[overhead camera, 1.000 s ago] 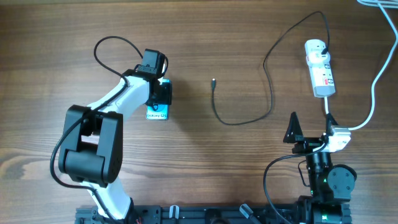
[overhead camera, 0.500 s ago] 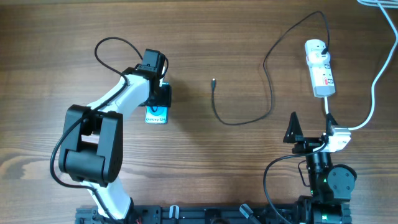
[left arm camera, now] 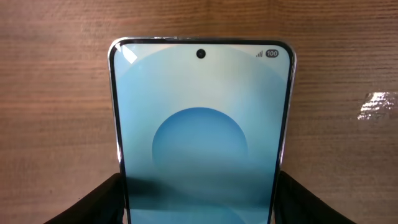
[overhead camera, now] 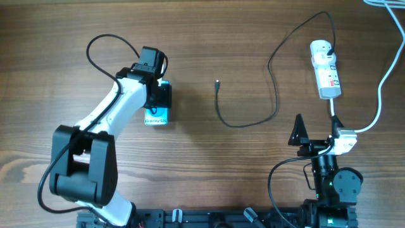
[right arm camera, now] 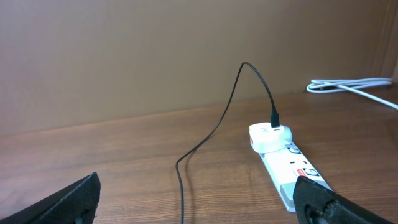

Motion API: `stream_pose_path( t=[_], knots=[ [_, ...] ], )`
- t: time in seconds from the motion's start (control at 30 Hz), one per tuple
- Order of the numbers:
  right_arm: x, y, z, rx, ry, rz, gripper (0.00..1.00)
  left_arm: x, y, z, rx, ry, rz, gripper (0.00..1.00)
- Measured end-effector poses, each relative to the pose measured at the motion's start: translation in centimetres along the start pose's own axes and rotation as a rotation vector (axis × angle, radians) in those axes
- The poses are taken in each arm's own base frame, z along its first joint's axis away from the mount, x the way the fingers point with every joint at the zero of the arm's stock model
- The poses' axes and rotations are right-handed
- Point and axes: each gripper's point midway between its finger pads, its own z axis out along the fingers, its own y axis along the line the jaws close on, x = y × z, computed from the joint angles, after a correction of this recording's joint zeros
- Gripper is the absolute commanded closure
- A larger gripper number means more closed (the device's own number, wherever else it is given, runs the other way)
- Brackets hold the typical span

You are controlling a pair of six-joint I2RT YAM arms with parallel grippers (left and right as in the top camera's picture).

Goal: Plug charger to phone and switch on socket
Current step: 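Lift the phone with the left gripper and tilt it upright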

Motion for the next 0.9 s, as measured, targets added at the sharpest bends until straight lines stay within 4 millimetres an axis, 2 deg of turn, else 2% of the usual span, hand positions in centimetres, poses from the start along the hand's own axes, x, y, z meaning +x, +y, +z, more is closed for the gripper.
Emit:
stream_pose_path(
  t=[0.1, 0.17, 0.27, 0.37, 0.63, 0.9],
  knots=[
    [0.0, 0.0, 0.0, 0.0, 0.0, 0.0, 0.0, 1.3, -0.2, -1.1, 0.018, 0.069, -0.009, 0.6],
    [0.0, 0.0, 0.0, 0.0, 0.0, 0.0, 0.0, 1.3, -0.6, -2.0, 0.038, 0.088, -0.024, 0.62],
    [0.0, 0.0, 0.0, 0.0, 0.0, 0.0, 0.0, 1.2, -1.0, -3.4, 0.06, 0.11, -0.052, 0.59],
    [0.0, 0.0, 0.0, 0.0, 0.0, 0.0, 0.0, 1.2, -2.7, -4.9, 0.158, 0.145, -0.081, 0.61],
    [0.0, 0.0, 0.0, 0.0, 0.0, 0.0, 0.0, 2.4, -6.1, -6.3, 0.348, 0.25, -0.232, 0.66],
    [0.0, 0.0, 0.0, 0.0, 0.0, 0.0, 0.0, 3.1, -7.9, -7.4, 0.454, 0.323, -0.297, 0.67]
  ],
)
